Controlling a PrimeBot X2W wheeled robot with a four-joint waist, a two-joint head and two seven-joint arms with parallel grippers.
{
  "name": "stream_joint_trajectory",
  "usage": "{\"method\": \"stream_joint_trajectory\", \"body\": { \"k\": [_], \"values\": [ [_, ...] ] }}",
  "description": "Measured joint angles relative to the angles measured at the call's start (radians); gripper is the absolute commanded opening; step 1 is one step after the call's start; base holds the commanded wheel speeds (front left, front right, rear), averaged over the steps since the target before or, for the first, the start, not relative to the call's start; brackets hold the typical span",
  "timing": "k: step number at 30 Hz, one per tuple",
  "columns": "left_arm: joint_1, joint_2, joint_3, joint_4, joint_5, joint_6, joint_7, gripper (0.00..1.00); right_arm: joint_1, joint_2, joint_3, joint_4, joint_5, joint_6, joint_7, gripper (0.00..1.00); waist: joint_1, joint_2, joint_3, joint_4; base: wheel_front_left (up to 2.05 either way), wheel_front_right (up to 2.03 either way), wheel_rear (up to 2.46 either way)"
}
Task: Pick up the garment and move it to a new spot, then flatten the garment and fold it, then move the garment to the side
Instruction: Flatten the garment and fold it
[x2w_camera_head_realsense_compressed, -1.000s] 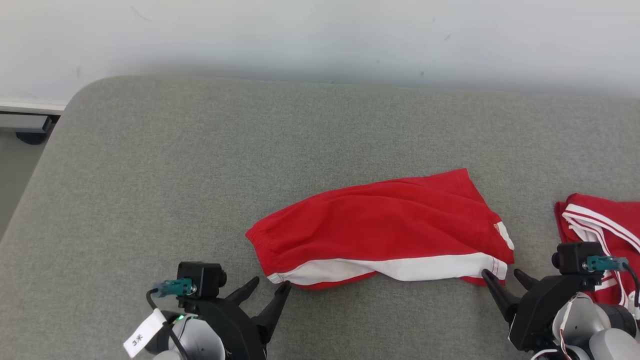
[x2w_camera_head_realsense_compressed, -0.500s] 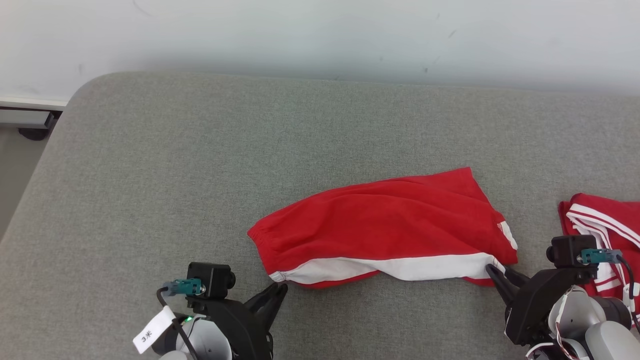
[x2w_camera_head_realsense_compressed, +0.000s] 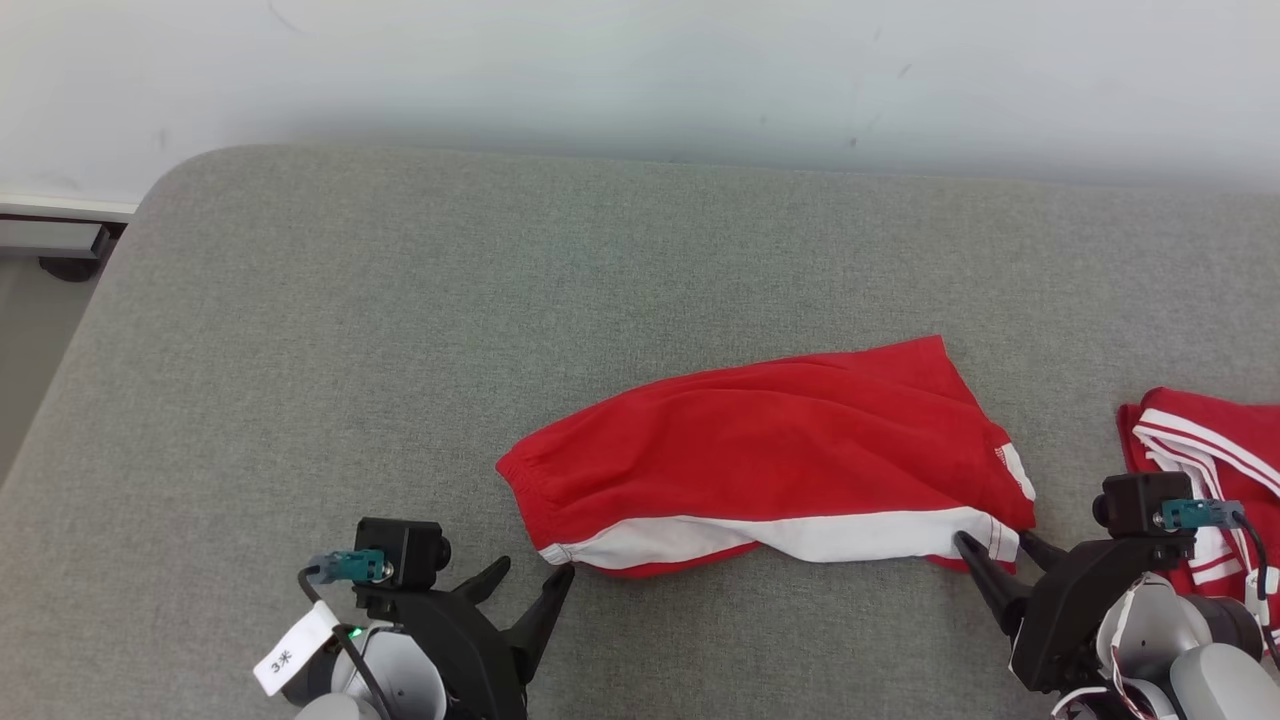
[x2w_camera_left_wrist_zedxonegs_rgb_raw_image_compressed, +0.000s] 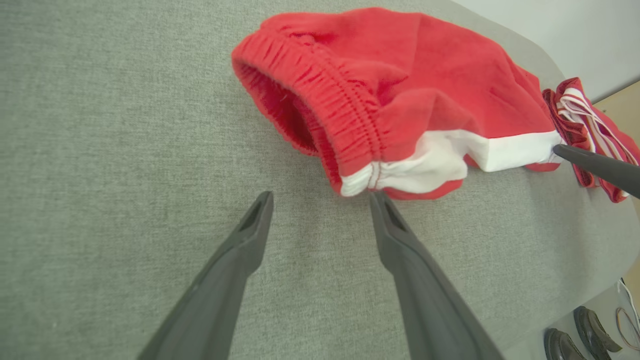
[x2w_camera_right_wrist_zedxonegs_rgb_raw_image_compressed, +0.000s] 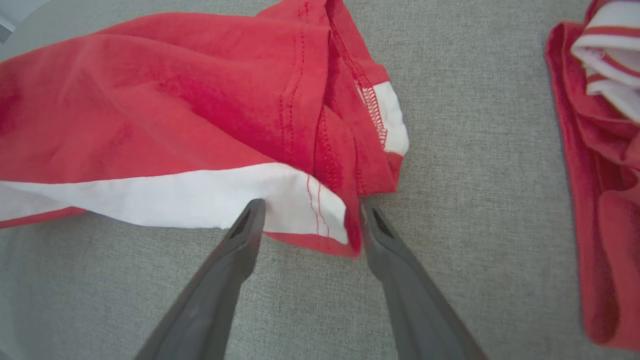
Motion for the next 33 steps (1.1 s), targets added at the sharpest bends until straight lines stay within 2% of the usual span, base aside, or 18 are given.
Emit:
{"method": "stream_joint_trajectory", "body": {
  "k": [6,10,12,13,15,16,17,18,20,22,25,29,30,31,32,33],
  "values": [
    [0.000,0.003,0.002,0.004,0.000,0.007,-0.001,1.00,0.000,0.000,0.002,0.000,0.000,0.000,0.000,1.00,0.0000,0.0000,0.003,0.001,0.00,0.00,0.00],
    [-0.003,-0.007,0.002,0.004,0.000,0.007,-0.009,1.00,0.000,0.000,0.004,-0.001,0.000,0.000,0.005,0.87,0.0000,0.0000,0.008,0.001,0.00,0.00,0.00],
    [-0.012,-0.012,0.001,0.004,0.000,0.006,-0.009,1.00,0.000,0.000,0.007,-0.001,0.000,0.000,0.007,0.85,0.0000,0.0000,0.011,0.001,0.00,0.00,0.00],
    [-0.020,-0.013,0.001,0.005,0.000,0.006,-0.009,1.00,0.000,0.000,0.007,-0.001,0.000,0.000,0.007,0.77,0.0000,0.0001,0.013,0.001,0.00,0.00,0.00],
    [-0.028,-0.016,0.001,0.005,0.000,0.006,-0.011,1.00,0.000,0.000,0.007,-0.001,0.000,0.000,0.008,0.69,0.0000,0.0000,0.016,0.000,0.00,0.00,0.00],
    [-0.029,-0.017,0.001,0.007,0.000,0.006,-0.014,1.00,0.000,0.000,0.007,-0.001,0.000,0.000,0.008,0.55,0.0000,0.0000,0.017,-0.001,0.00,0.00,0.00],
    [-0.031,-0.017,0.001,0.009,0.000,0.006,-0.017,1.00,-0.001,0.000,0.008,-0.001,0.000,0.000,0.008,0.48,0.0000,0.0000,0.018,-0.001,0.00,0.00,0.00],
    [-0.033,-0.017,0.001,0.011,0.000,0.006,-0.017,0.78,-0.001,0.001,0.008,-0.001,0.000,0.000,0.008,0.46,0.0000,0.0000,0.019,-0.002,0.00,0.00,0.00],
    [-0.036,-0.017,0.002,0.014,0.000,0.006,-0.018,0.48,-0.001,0.001,0.008,-0.001,0.000,0.000,0.008,0.41,0.0000,0.0000,0.022,-0.003,0.00,0.00,0.00],
    [-0.037,-0.017,0.001,0.016,0.000,-0.002,-0.019,0.43,-0.001,0.001,0.008,0.000,0.000,0.000,0.008,0.36,0.0000,0.0001,0.023,-0.004,0.00,0.00,0.00],
    [-0.037,-0.017,0.001,0.017,0.000,-0.003,-0.025,0.44,-0.001,0.001,0.008,0.003,0.000,0.000,0.009,0.33,0.0000,0.0001,0.025,-0.004,0.00,0.00,0.00],
    [-0.039,-0.014,0.002,0.019,-0.001,-0.013,-0.032,0.34,-0.001,0.002,0.012,0.003,0.001,0.001,0.012,0.20,0.0000,0.0000,0.025,-0.002,0.00,0.00,0.00],
    [-0.039,-0.012,0.002,0.020,-0.001,-0.020,-0.034,0.19,-0.001,0.002,0.012,0.003,0.001,0.002,0.012,0.08,0.0000,0.0001,0.025,-0.002,0.00,0.00,0.00],
    [-0.039,-0.010,0.003,0.020,-0.001,-0.020,-0.035,0.05,-0.001,0.002,0.012,0.004,0.001,0.002,0.012,0.04,0.0000,0.0000,0.025,-0.001,0.00,0.00,0.00],
    [-0.039,-0.008,0.003,0.021,-0.001,-0.021,-0.036,0.00,-0.001,0.002,0.012,0.004,0.001,0.003,0.012,0.00,0.0000,0.0000,0.024,0.000,0.00,0.00,0.00],
    [-0.039,-0.006,0.004,0.021,-0.001,-0.024,-0.041,0.00,-0.001,0.002,0.012,0.004,0.001,0.005,0.013,0.00,0.0000,0.0000,0.024,0.000,0.00,0.00,0.00]
  ]
}}
